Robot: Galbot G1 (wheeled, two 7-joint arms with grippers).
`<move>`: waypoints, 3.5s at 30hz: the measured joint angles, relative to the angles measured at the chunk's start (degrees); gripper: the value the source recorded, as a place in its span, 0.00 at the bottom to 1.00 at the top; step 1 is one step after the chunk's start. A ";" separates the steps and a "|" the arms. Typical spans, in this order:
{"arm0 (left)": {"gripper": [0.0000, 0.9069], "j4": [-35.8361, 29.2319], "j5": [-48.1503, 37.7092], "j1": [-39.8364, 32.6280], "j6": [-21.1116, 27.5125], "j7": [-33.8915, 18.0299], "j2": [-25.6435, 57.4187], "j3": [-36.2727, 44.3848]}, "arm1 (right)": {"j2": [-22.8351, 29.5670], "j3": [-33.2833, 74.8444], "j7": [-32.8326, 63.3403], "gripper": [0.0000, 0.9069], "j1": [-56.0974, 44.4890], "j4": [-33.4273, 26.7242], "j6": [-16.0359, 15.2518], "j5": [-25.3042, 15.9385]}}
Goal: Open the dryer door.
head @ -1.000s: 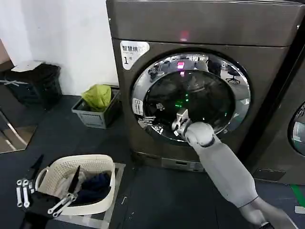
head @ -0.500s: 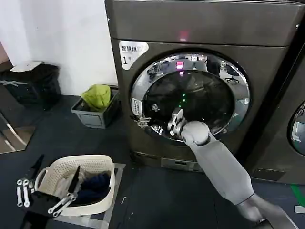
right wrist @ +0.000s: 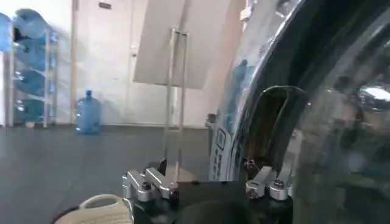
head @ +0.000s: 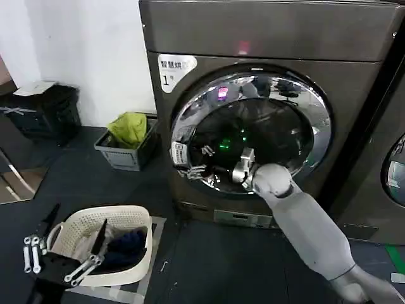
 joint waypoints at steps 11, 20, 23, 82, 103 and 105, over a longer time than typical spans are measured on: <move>1.00 2.58 -1.11 -4.25 6.54 0.03 2.71 0.80 | -5.35 2.06 -6.65 1.00 -3.23 6.20 -0.17 2.75; 1.00 4.37 -2.00 -9.14 11.50 -1.71 6.51 2.25 | -8.69 2.48 -9.24 1.00 -4.46 10.09 -0.12 5.03; 1.00 5.14 -3.45 -11.51 14.47 -3.70 8.39 2.30 | -9.92 2.86 -10.38 1.00 -4.97 11.50 -0.18 6.49; 1.00 31.93 -9.09 -65.69 20.62 -0.25 25.18 50.47 | -18.41 72.96 -14.78 1.00 -70.08 29.19 12.14 15.21; 1.00 36.18 -10.93 -72.63 16.71 -1.74 19.89 65.07 | 10.04 116.48 20.15 1.00 -86.01 24.34 15.01 -3.39; 1.00 36.82 -10.95 -73.34 16.61 -1.82 19.03 66.43 | 11.96 118.70 25.30 1.00 -85.57 23.21 14.52 -4.56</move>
